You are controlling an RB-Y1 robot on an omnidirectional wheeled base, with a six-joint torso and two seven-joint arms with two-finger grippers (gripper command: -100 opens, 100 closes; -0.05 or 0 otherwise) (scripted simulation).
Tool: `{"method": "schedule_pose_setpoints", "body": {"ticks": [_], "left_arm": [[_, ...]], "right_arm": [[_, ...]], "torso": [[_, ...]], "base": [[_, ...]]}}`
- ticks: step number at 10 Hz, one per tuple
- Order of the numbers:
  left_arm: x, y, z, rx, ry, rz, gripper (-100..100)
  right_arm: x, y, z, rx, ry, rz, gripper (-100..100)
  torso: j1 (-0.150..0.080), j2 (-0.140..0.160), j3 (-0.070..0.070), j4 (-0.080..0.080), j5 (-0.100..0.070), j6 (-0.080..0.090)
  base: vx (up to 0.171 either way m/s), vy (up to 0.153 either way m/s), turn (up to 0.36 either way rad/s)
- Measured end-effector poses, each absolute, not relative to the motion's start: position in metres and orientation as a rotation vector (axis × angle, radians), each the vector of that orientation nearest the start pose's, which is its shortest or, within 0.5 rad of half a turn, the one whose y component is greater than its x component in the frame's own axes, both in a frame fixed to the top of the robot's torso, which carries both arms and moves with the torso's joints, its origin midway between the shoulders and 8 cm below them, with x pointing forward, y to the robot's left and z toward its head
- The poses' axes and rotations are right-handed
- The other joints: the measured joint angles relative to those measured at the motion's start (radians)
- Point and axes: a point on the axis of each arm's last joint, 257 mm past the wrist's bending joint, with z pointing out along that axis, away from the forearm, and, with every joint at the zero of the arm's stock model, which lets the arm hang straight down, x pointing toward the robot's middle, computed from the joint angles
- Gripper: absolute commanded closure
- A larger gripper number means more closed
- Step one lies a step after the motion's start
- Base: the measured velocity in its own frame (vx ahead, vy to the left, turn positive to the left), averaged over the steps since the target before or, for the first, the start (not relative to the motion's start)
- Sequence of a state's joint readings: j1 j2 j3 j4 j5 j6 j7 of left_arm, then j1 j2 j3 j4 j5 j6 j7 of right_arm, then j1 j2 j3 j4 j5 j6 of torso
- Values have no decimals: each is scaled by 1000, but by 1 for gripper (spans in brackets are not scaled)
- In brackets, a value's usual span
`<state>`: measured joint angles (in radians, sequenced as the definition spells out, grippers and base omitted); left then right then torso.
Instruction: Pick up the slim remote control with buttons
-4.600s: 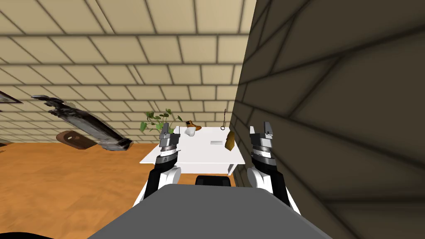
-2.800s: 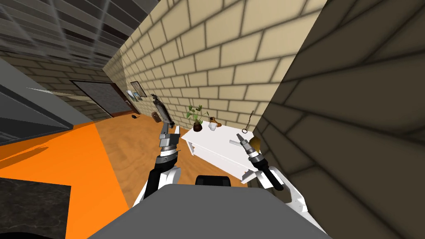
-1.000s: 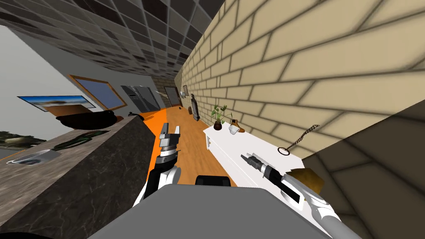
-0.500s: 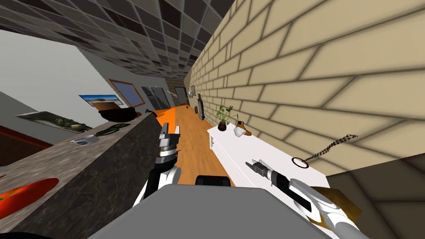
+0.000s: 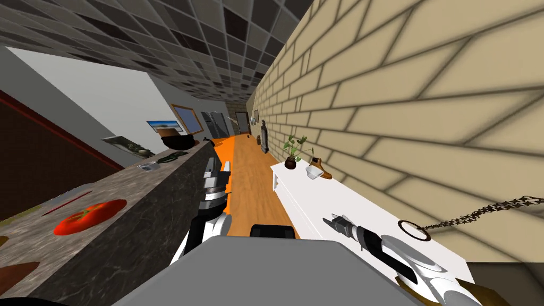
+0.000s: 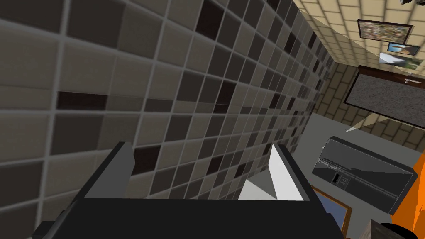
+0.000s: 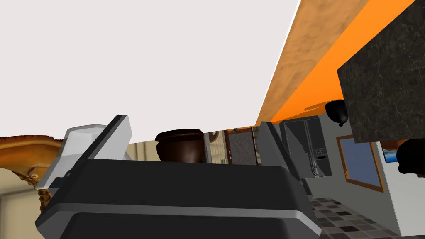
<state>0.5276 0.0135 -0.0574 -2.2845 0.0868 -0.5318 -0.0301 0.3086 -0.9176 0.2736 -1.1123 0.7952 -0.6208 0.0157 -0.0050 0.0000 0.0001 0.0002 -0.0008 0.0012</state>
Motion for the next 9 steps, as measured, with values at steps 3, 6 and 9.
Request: {"method": "schedule_pose_setpoints", "body": {"ticks": [3,6,9], "left_arm": [[337,272,23,-693,569,-1378,0],[337,272,23,-694,569,-1378,0],[337,272,23,-694,569,-1378,0]], "right_arm": [[220,-499,-480,-315,2527,240,-100],[167,-540,-500,-351,2666,144,-100],[133,-570,-500,-374,2761,74,-100]], "torso": [[-1,1,0,0,0,0],[0,1,1,0,0,1],[1,0,0,0,0,2]], "base": [[-9,-60,321],[-20,-52,283],[-17,-43,201]]}}
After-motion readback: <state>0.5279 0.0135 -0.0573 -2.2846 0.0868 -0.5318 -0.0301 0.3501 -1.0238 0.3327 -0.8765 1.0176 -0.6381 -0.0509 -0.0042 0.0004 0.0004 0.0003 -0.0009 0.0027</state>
